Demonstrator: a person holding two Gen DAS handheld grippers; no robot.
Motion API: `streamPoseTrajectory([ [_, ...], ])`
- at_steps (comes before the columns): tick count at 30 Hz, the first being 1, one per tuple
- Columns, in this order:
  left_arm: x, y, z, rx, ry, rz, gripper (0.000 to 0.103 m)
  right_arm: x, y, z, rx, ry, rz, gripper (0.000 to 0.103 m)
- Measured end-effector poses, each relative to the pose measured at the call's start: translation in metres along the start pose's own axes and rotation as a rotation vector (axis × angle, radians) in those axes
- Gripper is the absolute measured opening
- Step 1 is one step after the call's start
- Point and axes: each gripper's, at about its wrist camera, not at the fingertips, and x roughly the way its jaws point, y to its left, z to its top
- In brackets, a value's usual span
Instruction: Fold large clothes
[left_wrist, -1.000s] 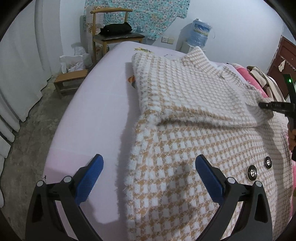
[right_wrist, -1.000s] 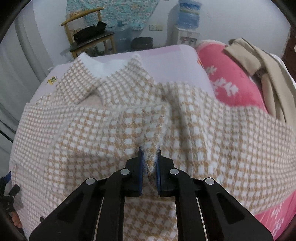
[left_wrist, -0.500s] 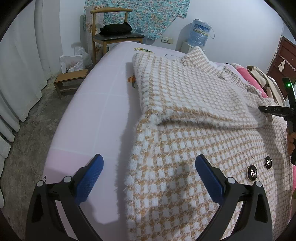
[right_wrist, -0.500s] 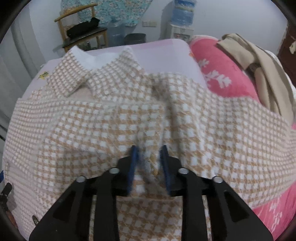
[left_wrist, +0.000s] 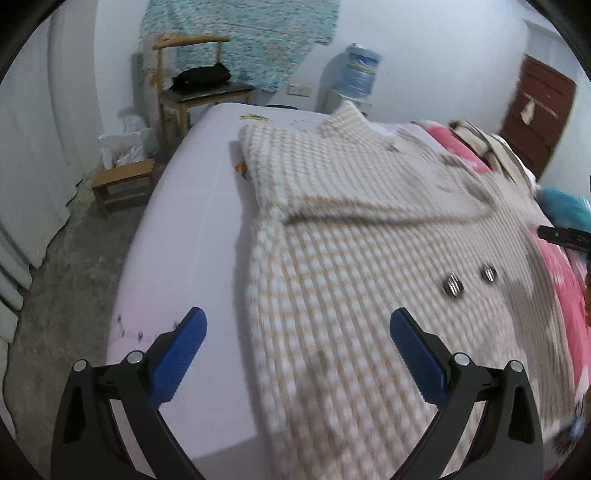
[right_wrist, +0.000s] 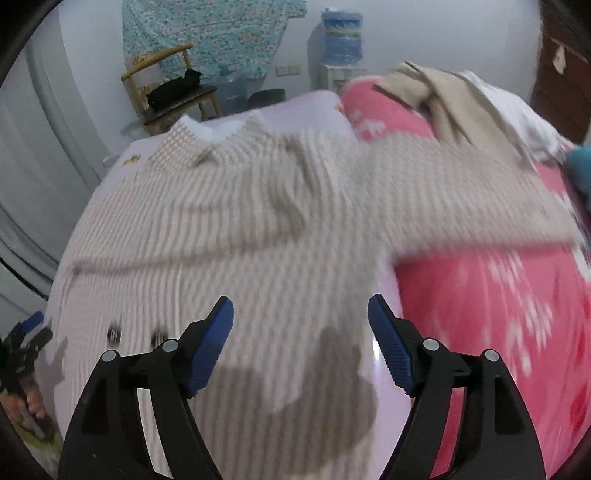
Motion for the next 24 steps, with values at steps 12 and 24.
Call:
streamPoseTrajectory([
  [12,0.001,-0.019,-0.052,0.082,0.098,0.031,0.098,-0.054,-0.002,-0.14,0.125,0.016,-0.101,0.075],
  [24,0.005,-0.021,-0.059,0.139,0.064,0.052,0.098,-0.04,0.018,-0.169,0.052,0.013,-0.125,0.083],
])
